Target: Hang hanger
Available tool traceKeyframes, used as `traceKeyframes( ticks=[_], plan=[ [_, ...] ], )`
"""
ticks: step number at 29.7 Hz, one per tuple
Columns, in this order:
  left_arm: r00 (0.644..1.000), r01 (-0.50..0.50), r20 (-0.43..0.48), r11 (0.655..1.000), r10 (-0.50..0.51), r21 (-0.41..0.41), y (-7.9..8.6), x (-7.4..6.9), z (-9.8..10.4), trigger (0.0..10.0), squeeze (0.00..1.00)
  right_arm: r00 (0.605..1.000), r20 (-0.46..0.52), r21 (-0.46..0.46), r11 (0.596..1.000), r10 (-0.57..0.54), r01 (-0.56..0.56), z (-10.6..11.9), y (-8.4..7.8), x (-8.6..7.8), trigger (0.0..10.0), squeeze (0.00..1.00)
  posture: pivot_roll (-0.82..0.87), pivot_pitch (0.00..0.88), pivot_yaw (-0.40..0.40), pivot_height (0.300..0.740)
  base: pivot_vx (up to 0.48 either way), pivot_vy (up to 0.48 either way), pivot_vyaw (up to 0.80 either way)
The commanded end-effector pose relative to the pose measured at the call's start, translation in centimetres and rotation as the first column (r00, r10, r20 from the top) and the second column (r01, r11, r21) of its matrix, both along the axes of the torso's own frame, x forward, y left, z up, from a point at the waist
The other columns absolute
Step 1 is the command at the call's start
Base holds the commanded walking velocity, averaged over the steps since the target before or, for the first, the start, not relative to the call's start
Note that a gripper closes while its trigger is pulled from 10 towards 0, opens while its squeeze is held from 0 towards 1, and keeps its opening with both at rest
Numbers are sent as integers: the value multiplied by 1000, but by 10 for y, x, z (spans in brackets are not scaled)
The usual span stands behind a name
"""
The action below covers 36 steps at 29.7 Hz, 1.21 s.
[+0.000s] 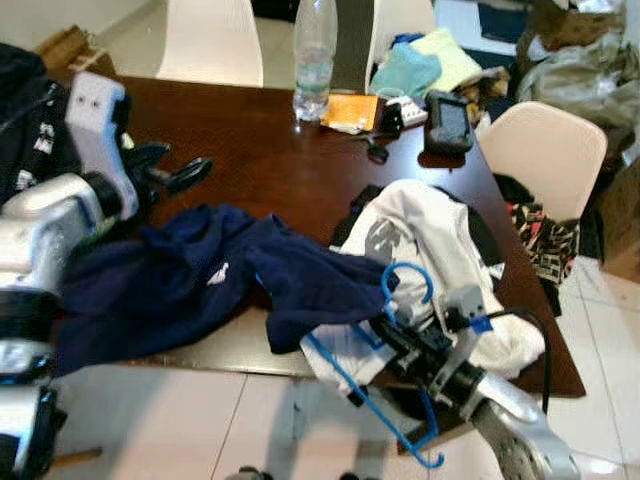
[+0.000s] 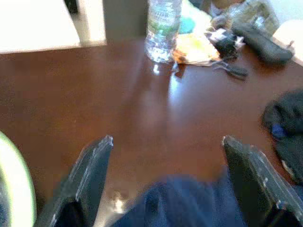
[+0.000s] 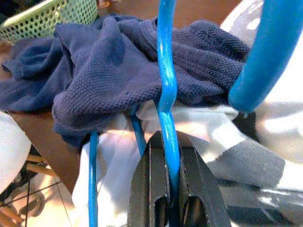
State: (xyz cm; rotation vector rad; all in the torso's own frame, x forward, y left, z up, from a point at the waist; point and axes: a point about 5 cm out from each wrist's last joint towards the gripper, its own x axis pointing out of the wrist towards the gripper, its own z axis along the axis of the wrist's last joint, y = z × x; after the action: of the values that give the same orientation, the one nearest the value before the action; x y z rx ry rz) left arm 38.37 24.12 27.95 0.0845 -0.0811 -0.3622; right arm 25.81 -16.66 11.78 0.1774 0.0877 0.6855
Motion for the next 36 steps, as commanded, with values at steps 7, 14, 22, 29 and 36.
traceKeyframes(
  ticks=[7, 14, 22, 29, 36],
  plan=[
    [994, -108, 1, 990, 108, 87, -11, 19, -19, 10000, 0, 997, -74, -51, 998, -32, 28, -11, -13, -7, 10000, 0, 7, 253, -70, 740, 0, 0, 0],
    [991, 136, -27, 983, -134, 120, -70, 29, -29, 10000, 0, 996, -77, -54, 998, -42, 37, -4, -17, -23, 10000, 0, -67, 310, -65, 740, 0, 0, 0],
    [920, 391, -116, 901, -375, 190, -98, 24, -42, 10000, 0, 994, -93, -48, 998, -49, 45, 0, -19, -33, 10000, 0, -89, 345, -69, 740, 0, 0, 0],
    [915, 400, -157, 884, -371, 243, -97, 23, -51, 10000, 0, 994, -105, -44, 998, -39, 34, 1, -17, -37, 10000, 0, -92, 365, -74, 740, 0, 0, 0],
    [918, 389, -187, 890, -351, 238, -91, 22, -60, 10000, 0, 993, -117, -41, 999, -33, 28, 5, -15, -43, 10000, 0, -111, 379, -73, 740, 0, 0, 0]
  ],
)
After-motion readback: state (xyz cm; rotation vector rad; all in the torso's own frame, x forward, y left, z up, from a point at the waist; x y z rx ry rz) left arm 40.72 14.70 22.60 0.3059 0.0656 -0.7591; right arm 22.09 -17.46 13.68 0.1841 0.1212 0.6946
